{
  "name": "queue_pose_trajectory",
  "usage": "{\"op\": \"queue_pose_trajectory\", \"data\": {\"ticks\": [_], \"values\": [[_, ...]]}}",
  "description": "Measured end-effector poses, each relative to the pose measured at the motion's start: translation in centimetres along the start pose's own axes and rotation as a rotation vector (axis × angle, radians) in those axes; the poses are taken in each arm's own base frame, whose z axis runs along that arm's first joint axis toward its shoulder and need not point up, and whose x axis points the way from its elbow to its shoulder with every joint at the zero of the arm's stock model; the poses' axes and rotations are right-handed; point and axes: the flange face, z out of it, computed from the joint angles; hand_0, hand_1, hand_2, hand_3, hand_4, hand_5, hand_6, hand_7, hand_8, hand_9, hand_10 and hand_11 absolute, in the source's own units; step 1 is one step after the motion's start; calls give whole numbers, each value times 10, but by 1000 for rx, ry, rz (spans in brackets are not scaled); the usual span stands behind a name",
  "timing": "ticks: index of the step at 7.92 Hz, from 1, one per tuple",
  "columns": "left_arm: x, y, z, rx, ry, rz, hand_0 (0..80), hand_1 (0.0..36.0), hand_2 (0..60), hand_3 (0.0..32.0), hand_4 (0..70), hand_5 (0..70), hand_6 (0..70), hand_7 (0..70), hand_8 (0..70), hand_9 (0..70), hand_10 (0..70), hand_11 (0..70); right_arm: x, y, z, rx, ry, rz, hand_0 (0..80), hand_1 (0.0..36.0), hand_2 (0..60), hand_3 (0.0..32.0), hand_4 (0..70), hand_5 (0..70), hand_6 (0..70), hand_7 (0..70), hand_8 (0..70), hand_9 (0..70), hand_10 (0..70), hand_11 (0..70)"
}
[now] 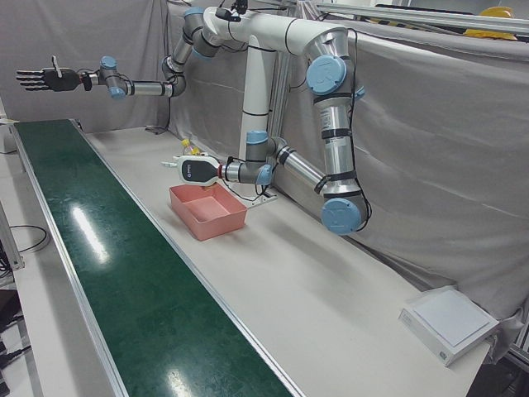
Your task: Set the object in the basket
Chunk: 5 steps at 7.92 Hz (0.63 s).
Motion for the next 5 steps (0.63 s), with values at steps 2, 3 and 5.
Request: {"op": "queue_pose_trajectory", "data": {"ticks": [2, 3, 5], "values": [[-7, -4, -2, -24, 13, -12, 502, 12, 0, 8, 108, 125, 0, 7, 37, 34, 75, 117, 0, 0, 0, 0, 0, 0, 0, 0, 0, 0, 0, 0, 0, 0, 0, 0, 0, 0], [-13, -5, -5, -32, 9, -18, 503, 16, 0, 22, 96, 114, 0, 6, 35, 32, 65, 104, 0, 0, 0, 0, 0, 0, 0, 0, 0, 0, 0, 0, 0, 0, 0, 0, 0, 0], [-20, -6, -8, -37, 3, -23, 507, 13, 0, 22, 88, 111, 0, 6, 40, 36, 56, 91, 0, 0, 0, 0, 0, 0, 0, 0, 0, 0, 0, 0, 0, 0, 0, 0, 0, 0]]}}
